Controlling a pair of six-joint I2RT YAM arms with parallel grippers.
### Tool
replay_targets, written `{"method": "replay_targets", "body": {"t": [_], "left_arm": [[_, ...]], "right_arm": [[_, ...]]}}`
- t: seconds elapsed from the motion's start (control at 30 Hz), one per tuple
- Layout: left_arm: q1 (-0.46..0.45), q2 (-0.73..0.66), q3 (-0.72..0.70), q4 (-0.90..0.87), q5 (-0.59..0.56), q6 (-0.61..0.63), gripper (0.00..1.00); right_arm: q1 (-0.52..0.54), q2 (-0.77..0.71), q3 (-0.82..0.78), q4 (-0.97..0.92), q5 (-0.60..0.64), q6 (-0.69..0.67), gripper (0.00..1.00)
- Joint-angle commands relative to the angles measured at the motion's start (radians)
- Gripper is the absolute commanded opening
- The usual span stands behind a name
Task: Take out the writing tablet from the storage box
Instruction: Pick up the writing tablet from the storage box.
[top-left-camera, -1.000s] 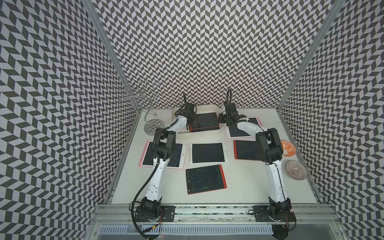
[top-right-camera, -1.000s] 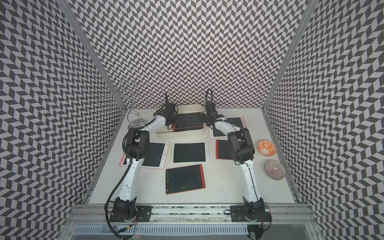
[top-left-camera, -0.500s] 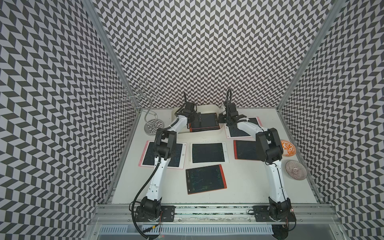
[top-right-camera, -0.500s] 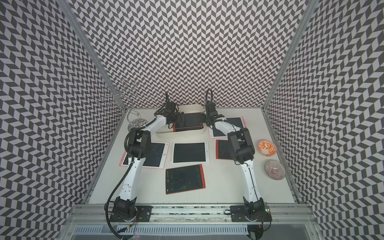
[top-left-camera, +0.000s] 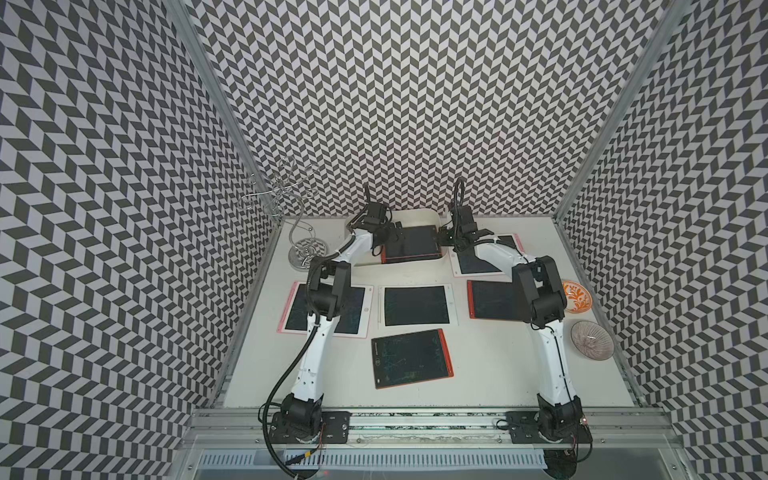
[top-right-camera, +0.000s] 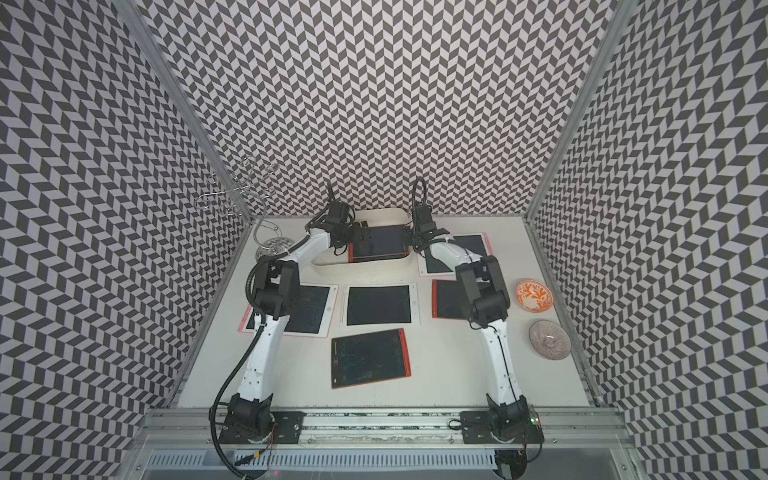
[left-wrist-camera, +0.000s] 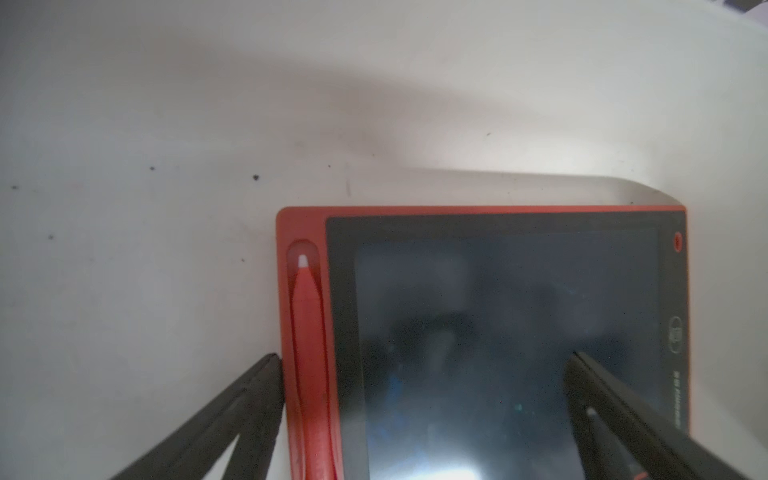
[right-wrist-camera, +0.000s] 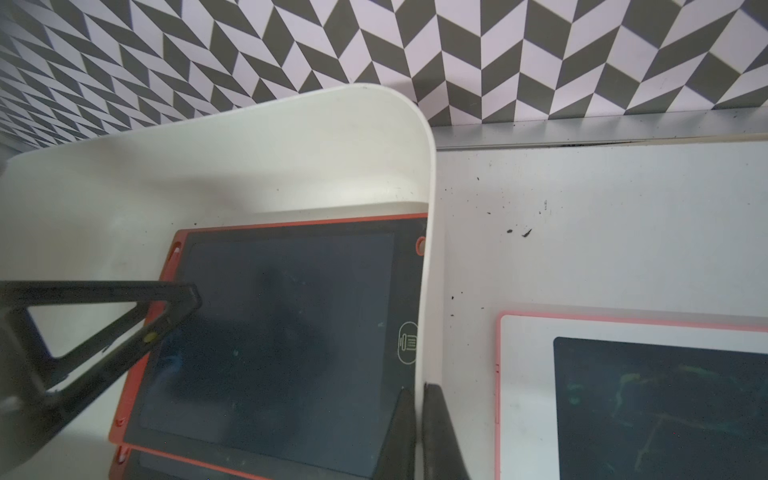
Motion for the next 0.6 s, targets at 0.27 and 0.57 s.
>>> {"method": "replay_targets", "body": {"t": [0.27,0.57], "left_arm": [[-0.038,-0.158,-0.009,0.031,0.155,-0.042,0.99],[-0.037,-0.188,-0.053,0.050,0.184,-0.054,0.99]], "right_arm": [[0.023,0.021,-0.023,0.002,-0.079,0.008,0.00],[0.024,0.011,-0.031,-0.002,-0.081,0.011,0.00]]}}
